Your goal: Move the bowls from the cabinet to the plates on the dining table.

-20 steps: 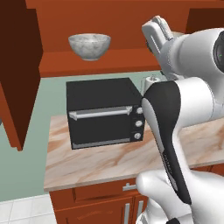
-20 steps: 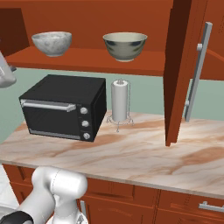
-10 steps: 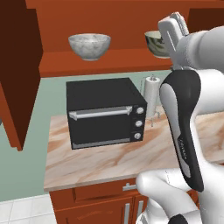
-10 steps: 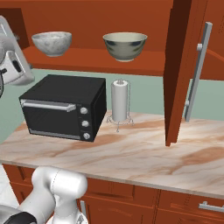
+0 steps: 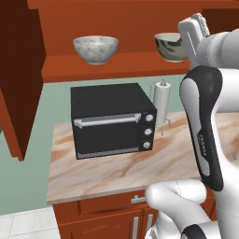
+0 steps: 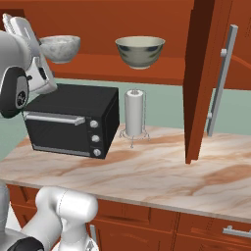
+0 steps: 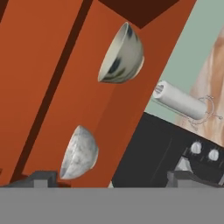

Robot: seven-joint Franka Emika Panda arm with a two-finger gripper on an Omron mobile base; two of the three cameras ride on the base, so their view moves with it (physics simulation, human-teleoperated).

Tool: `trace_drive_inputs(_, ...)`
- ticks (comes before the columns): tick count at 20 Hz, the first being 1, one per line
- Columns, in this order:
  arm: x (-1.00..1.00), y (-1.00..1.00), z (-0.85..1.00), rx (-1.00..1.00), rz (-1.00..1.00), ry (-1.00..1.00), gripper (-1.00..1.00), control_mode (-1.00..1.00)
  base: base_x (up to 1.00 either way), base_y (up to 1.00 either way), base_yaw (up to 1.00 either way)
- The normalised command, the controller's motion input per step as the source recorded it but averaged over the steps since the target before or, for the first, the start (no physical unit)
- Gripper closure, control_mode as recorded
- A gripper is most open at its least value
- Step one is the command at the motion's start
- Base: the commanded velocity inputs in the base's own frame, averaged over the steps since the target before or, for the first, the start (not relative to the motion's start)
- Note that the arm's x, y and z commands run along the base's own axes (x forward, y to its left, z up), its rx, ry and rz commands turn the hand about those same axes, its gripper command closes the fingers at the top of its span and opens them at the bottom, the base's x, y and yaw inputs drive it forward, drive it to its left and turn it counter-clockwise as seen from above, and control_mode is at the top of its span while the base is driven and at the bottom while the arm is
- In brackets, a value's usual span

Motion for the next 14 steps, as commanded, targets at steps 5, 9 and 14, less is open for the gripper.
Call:
trace_drive_inputs(5,0.22,-0.31,-0.01,0.03,0.0,0.01,-1.0,-1.0,0.0,0.0,0.0)
trace_drive_inputs(9,0.08,-0.29,-0.02,0.0,-0.05,0.0,-1.0,-1.0,0.0,0.0,0.0)
trace_drive_inputs(14,0.1,-0.18,-0.08,-0.07,-0.06,0.0,-1.0,-1.0,0.0,0.0,0.0)
